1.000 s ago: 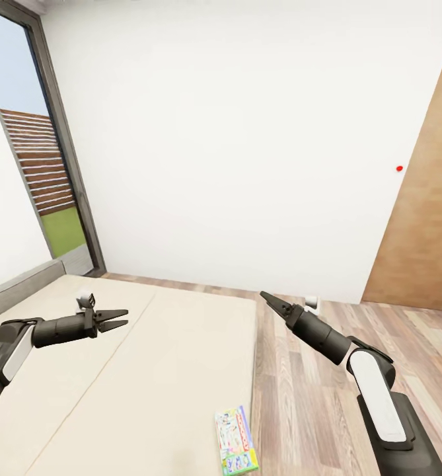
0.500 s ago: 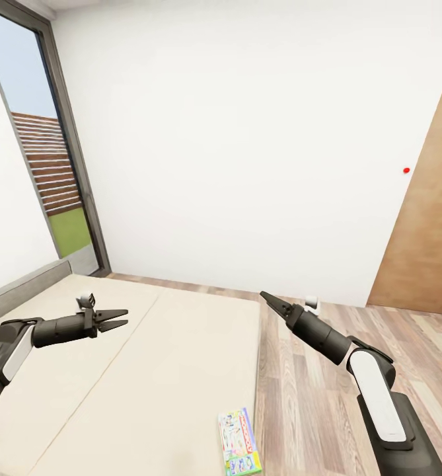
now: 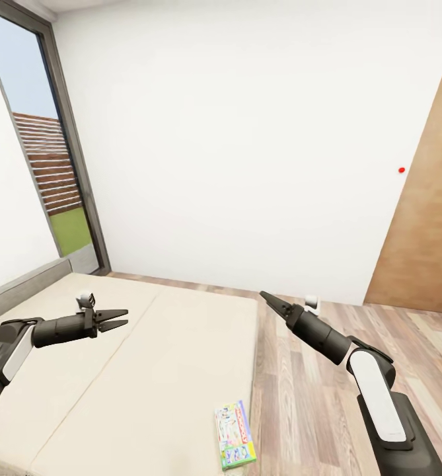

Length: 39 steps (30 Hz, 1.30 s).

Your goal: Put all the toys in the child's room - the three board games (two on the bed and one on the table), the two jigsaw puzzles on the table, and the tennis ball on the table - inside the toy box on the table in the child's room.

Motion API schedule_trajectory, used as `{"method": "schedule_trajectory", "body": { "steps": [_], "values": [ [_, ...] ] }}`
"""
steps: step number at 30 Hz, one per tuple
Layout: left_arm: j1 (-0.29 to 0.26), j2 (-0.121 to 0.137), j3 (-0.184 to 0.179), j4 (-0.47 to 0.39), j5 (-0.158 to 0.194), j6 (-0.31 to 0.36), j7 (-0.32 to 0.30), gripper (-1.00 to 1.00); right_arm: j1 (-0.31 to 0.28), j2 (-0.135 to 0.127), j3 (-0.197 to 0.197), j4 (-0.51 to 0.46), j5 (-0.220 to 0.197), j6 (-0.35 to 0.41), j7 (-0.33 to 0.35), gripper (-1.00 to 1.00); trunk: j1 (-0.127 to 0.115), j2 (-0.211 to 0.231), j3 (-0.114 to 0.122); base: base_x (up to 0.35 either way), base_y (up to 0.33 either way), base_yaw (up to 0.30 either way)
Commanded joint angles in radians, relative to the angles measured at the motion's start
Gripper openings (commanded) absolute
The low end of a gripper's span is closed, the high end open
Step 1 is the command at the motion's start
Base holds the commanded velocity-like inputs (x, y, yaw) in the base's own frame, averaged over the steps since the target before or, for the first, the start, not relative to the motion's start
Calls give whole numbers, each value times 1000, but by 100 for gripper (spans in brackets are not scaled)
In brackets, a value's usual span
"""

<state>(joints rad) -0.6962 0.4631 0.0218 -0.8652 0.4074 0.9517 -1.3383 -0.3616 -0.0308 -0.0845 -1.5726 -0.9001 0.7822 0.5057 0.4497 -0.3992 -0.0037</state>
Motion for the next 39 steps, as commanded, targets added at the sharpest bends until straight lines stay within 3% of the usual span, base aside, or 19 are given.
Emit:
{"method": "schedule_trajectory", "body": {
  "steps": [1, 39],
  "values": [
    [0, 0, 0, 0, 3, 9, -1, 100, 0, 0, -1, 0, -2, 6, 2, 100, 0, -1, 0, -31, -105, 0],
    [0, -1, 0, 0, 2, 9, -1, 100, 0, 0, -1, -1, -2, 6, -1, 100, 0, -1, 0, -21, -67, 11]
  ]
}}
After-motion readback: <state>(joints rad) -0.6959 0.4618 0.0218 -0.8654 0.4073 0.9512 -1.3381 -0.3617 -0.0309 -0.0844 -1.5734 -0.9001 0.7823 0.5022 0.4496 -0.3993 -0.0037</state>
